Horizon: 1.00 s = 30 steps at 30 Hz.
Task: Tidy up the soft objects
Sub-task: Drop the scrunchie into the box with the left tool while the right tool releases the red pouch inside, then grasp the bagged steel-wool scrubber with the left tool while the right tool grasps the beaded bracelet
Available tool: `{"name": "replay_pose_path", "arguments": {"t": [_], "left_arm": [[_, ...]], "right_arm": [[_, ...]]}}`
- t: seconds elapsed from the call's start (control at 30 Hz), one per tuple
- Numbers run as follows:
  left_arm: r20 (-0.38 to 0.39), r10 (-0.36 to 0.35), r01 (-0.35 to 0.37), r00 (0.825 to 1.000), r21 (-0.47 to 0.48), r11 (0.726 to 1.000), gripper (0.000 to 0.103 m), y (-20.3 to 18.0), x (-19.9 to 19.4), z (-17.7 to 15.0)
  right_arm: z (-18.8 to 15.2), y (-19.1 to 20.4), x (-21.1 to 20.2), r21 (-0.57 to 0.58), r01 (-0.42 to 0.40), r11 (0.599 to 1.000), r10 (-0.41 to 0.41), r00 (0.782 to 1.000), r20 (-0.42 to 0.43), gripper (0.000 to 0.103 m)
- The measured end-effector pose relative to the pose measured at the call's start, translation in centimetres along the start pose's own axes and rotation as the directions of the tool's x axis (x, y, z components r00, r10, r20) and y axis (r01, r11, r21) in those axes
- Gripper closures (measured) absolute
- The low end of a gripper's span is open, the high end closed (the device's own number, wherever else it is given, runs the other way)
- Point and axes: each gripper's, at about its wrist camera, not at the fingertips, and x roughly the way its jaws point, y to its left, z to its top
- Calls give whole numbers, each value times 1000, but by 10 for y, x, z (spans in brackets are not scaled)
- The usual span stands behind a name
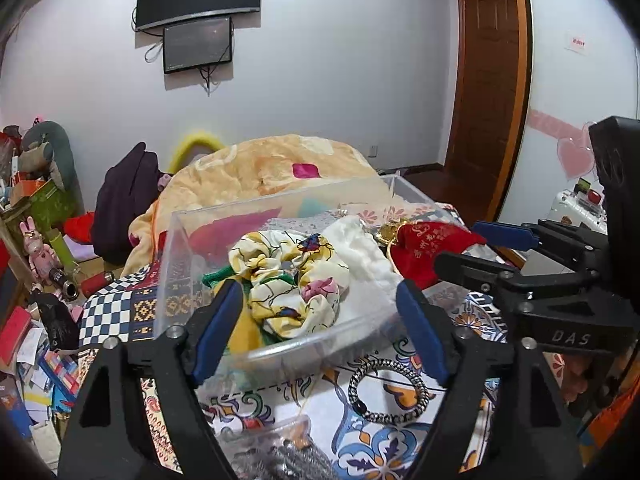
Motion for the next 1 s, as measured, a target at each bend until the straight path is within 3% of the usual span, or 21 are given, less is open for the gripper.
{"name": "replay_pose_path", "arguments": {"t": [0.1,0.17,0.23,0.37,0.73,1.0], "left_arm": [[24,3,-3,1000,-11,1000,15,3,-13,1],[48,13,-12,999,-18,1000,8,6,-24,1],[65,23,-22,998,-17,1000,5,7,-33,-1],[51,24,-23,998,-20,1000,3,10,-40,-13],[-97,24,-33,995,-93,995,3,33,-27,-67],[-179,2,-23,984,-117,993,3,38,-19,-96]], "right_arm": [[1,-1,-9,-4,-1,1000,1,1000,19,40],[2,-1,-19,-6,-4,1000,4,999,43,32],[1,2,-24,-7,-9,1000,10,998,61,26],[-5,8,-32,-17,-27,999,28,997,71,25],[-35,28,-5,-41,-94,995,92,995,-42,24],[-52,50,31,-66,-150,986,135,973,-185,24]]}}
